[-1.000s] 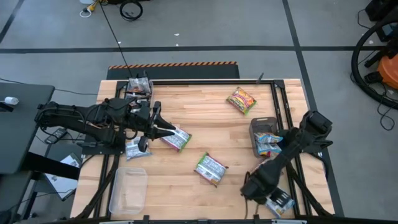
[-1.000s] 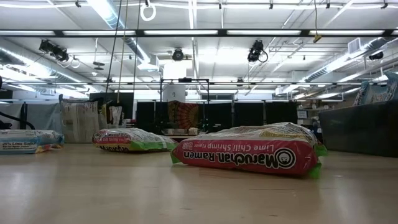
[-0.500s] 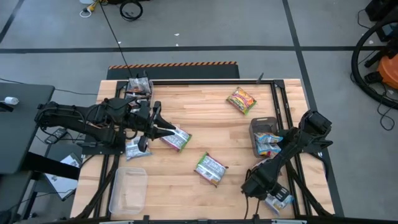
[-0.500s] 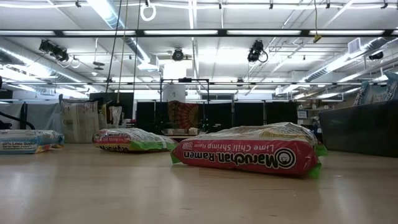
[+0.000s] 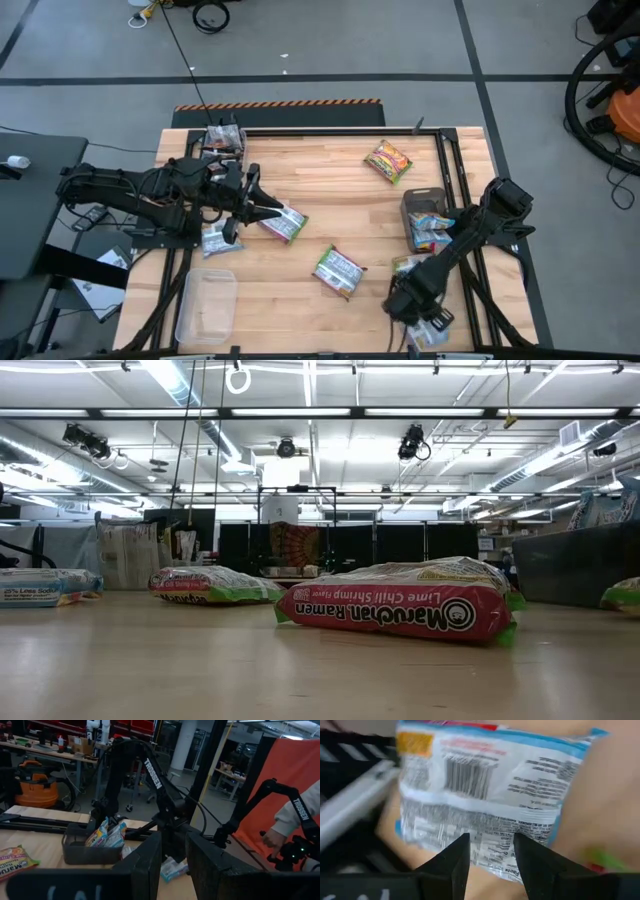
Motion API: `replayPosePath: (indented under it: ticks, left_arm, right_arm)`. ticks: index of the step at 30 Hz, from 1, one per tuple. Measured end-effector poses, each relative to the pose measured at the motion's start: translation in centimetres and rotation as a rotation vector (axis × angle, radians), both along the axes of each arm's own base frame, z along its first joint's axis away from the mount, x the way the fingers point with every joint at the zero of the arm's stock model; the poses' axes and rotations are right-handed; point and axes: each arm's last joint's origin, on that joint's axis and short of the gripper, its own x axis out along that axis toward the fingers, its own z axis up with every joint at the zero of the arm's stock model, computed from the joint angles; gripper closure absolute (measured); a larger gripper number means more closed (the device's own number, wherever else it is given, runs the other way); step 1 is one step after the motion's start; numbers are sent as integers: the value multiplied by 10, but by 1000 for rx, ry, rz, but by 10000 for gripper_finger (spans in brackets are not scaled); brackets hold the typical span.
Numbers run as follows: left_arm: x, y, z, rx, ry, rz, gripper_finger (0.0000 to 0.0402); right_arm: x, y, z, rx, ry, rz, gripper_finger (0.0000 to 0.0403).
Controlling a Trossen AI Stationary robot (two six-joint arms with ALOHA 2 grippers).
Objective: Sort Maruchan noodles
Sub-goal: Put the blue noodle pack into the black bin
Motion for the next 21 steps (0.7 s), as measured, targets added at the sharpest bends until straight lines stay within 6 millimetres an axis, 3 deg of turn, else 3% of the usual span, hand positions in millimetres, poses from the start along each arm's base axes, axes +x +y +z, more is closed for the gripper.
replayPosePath:
  ticks: [4,10,16,21]
  left_arm:
    - [0,-3,0,-12,4,-15,308]
    - [-1,-8,0,0,1,-38,308]
    - [-3,-16,-6,-5,72,-77,308]
    - [-10,-28,-26,4,285,-131,308]
  right_arm:
    - [-12,13,5,12,68,-17,243]
    - [2,20,28,15,9,-96,243]
    - [8,-5,9,-63,93,-260,225]
    - [9,-8,-1,16,129,-299,179]
